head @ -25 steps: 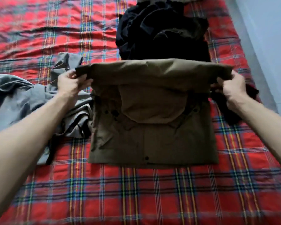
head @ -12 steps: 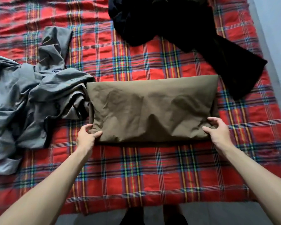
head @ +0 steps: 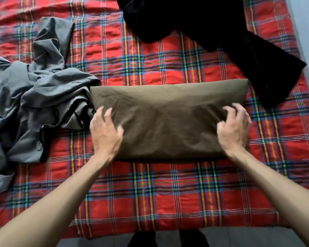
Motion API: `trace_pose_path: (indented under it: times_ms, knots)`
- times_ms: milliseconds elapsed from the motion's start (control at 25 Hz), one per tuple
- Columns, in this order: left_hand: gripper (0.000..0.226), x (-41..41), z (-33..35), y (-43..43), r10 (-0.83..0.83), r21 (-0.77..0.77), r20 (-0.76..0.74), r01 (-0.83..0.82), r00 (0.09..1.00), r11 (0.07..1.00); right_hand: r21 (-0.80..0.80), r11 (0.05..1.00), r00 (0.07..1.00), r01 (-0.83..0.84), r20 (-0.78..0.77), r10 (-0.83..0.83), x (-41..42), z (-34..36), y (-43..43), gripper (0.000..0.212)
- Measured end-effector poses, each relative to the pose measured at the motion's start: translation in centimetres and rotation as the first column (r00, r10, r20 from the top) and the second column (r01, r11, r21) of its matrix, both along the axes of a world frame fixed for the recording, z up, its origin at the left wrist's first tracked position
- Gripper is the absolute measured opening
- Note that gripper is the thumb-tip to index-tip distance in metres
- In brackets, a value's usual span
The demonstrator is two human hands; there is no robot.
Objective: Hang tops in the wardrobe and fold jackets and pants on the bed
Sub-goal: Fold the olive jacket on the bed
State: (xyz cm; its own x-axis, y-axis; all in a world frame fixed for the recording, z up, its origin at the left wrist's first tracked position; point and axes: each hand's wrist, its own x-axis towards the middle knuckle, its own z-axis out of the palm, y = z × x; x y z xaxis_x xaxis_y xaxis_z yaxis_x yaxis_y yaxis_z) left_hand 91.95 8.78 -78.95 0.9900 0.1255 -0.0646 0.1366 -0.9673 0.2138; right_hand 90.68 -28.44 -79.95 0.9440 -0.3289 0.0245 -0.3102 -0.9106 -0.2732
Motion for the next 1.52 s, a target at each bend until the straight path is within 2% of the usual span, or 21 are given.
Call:
trace_pose_path:
  times_ms: [80, 200, 320, 400, 520, 640, 760, 920, 960, 1040, 1120, 1200, 1280, 1360, 1520]
  knots:
    - [0.062, 5.0, 0.8, -3.4, -0.201, 0.031, 0.039, 0.2, 0.979, 0.979, 0.039, 0.976, 0.977, -0.213, 0.004, 0.213, 5.1, 1.1, 3.0, 0.049]
    - [0.064, 9.3, -1.9, -8.3, -0.375, 0.12, -0.024, 0.376, 0.927, 0.919, -0.017, 0.884, 0.88, -0.468, -0.103, 0.464, 9.9, -1.4, 8.3, 0.062]
    - [0.068, 8.5, -8.2, -8.6, -0.444, 0.236, -0.115, 0.458, 0.889, 0.857, -0.13, 0.819, 0.822, -0.559, -0.22, 0.526, 10.0, -7.5, 9.5, 0.072]
    - [0.068, 8.3, -10.6, -7.3, -0.435, 0.263, -0.097, 0.444, 0.895, 0.857, -0.171, 0.802, 0.817, -0.572, -0.206, 0.539, 9.8, -9.7, 8.5, 0.075]
    - [0.071, 9.0, -10.7, -3.8, -0.303, 0.26, -0.099, 0.319, 0.948, 0.911, -0.199, 0.819, 0.842, -0.538, -0.179, 0.509, 9.8, -9.8, 5.8, 0.076]
    - [0.075, 9.8, -10.4, 1.4, -0.236, 0.294, -0.147, 0.27, 0.961, 0.917, -0.246, 0.897, 0.927, -0.367, -0.175, 0.331, 9.9, -9.7, 0.4, 0.074]
    - [0.078, 10.1, -10.7, 3.0, -0.14, 0.323, -0.18, 0.193, 0.974, 0.926, -0.277, 0.923, 0.95, -0.269, -0.233, 0.207, 9.4, -9.9, -4.2, 0.074]
    - [0.088, 9.8, -8.7, 2.6, -0.008, 0.299, -0.236, 0.081, 0.972, 0.951, -0.223, 0.974, 0.963, -0.047, -0.269, -0.015, 8.4, -7.7, -6.8, 0.083]
    - [0.087, 9.2, -7.7, 1.5, -0.02, 0.274, -0.215, 0.08, 0.976, 0.958, -0.222, 0.974, 0.968, -0.052, -0.249, -0.006, 8.0, -6.5, -5.7, 0.082]
    - [0.081, 6.0, -6.2, -2.7, -0.179, 0.189, -0.129, 0.201, 0.975, 0.961, -0.208, 0.962, 0.976, -0.177, -0.16, 0.146, 5.4, -4.5, 0.0, 0.075]
    - [0.077, 1.1, -6.2, -7.3, -0.394, 0.13, -0.088, 0.403, 0.915, 0.906, -0.137, 0.894, 0.903, -0.427, -0.101, 0.417, 1.2, -4.2, 7.4, 0.071]
    - [0.073, -1.9, -7.8, -8.4, -0.478, 0.155, -0.115, 0.492, 0.871, 0.857, -0.131, 0.797, 0.808, -0.589, -0.13, 0.575, -2.0, -5.9, 10.9, 0.069]
    - [0.073, -2.7, -9.7, -6.0, -0.466, 0.207, -0.136, 0.485, 0.874, 0.849, -0.177, 0.77, 0.79, -0.613, -0.173, 0.589, -3.1, -8.5, 8.9, 0.071]
    - [0.075, -2.9, -10.7, -3.1, -0.441, 0.247, -0.142, 0.463, 0.886, 0.851, -0.195, 0.795, 0.818, -0.574, -0.183, 0.545, -3.4, -9.9, 5.4, 0.073]
    - [0.081, -4.5, -10.5, 0.8, -0.244, 0.257, -0.18, 0.285, 0.953, 0.923, -0.243, 0.888, 0.913, -0.389, -0.231, 0.337, -5.1, -9.8, -0.1, 0.075]
